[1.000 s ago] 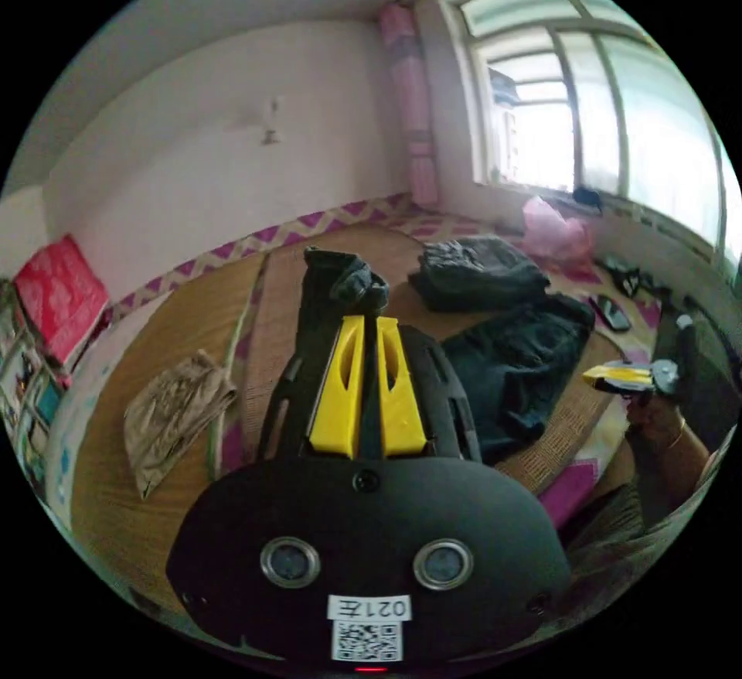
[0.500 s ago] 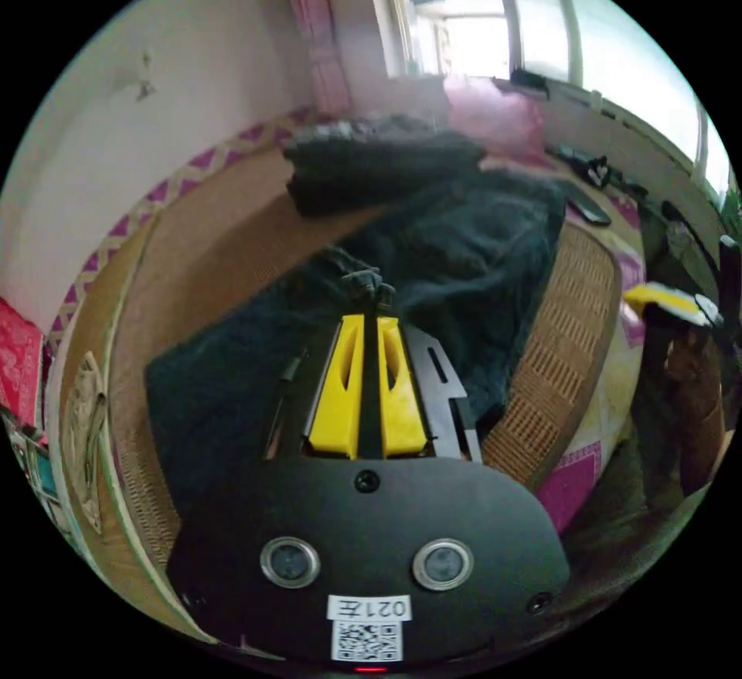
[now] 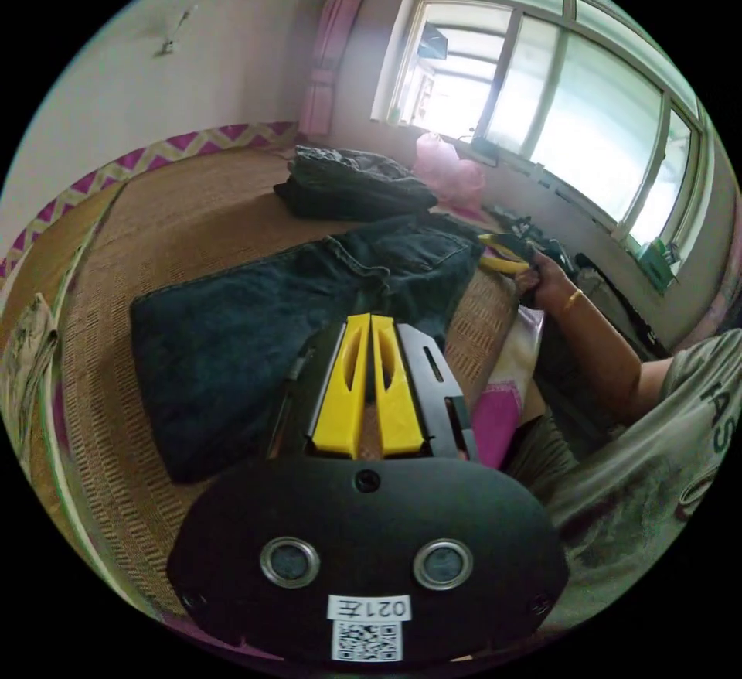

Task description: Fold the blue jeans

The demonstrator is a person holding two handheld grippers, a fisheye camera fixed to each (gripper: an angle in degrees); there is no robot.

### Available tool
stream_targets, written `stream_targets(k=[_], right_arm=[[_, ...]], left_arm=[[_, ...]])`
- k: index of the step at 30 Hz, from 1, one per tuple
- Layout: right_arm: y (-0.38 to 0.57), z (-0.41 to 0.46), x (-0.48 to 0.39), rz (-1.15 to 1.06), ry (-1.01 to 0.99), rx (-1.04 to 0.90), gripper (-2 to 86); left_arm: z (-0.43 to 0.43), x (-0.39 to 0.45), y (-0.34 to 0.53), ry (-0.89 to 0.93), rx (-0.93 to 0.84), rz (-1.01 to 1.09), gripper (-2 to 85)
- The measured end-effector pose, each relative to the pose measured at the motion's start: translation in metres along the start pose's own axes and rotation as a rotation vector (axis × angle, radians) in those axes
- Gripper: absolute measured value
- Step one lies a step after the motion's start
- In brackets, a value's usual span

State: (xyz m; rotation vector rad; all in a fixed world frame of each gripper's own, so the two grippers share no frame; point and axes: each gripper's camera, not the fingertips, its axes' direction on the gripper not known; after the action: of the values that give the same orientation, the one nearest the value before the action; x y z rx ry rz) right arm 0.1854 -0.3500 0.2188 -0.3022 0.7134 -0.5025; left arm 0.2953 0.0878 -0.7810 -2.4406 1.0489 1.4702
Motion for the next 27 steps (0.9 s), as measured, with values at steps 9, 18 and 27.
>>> stream_targets(k=[9, 18, 27], right_arm=[[-0.001, 0.019, -0.118, -0.169, -0.027, 0.057, 3.5], [0.249, 0.160, -0.438, -1.450, 0.340, -0.042, 3.5], [0.387, 0.302, -0.441, -1.695, 0.452, -0.242, 3.1]], left_arm=[[-0.062, -0.055, 0.065, -0.034, 0.065, -0.121, -1.0], [-0.111, -0.116, 0.118, -0.083, 0.149, -0.245, -1.0], [-0.134, -0.183, 0.151, -0.110, 0.166, -0.338, -0.9]])
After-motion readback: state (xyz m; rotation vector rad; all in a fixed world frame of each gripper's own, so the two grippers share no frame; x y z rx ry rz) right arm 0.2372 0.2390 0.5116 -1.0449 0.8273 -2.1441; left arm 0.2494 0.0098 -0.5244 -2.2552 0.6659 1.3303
